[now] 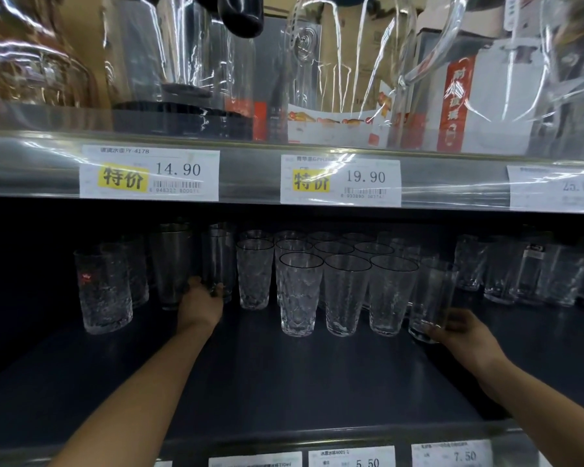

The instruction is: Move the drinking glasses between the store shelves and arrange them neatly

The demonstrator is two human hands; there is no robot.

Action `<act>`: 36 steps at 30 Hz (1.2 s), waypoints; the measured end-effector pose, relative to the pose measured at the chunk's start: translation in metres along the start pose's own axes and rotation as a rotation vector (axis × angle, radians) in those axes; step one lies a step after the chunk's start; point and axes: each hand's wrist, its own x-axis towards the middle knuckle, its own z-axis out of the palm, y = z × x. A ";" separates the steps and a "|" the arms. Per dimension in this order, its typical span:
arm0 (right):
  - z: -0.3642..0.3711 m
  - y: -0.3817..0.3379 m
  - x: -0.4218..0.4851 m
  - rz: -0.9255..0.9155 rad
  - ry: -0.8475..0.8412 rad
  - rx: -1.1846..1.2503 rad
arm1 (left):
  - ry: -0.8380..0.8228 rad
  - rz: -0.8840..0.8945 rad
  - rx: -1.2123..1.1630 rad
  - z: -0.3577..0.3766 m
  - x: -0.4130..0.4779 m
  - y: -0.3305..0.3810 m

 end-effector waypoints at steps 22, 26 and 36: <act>-0.023 -0.023 -0.035 -0.065 -0.232 -0.205 | -0.442 -0.032 0.096 -0.068 -0.069 0.012; -0.038 -0.032 -0.061 -0.105 -0.296 -0.423 | -0.559 -0.020 0.086 -0.084 -0.103 0.027; -0.082 -0.049 -0.143 -0.135 -0.095 -0.161 | -0.695 0.009 -0.323 -0.048 -0.193 0.099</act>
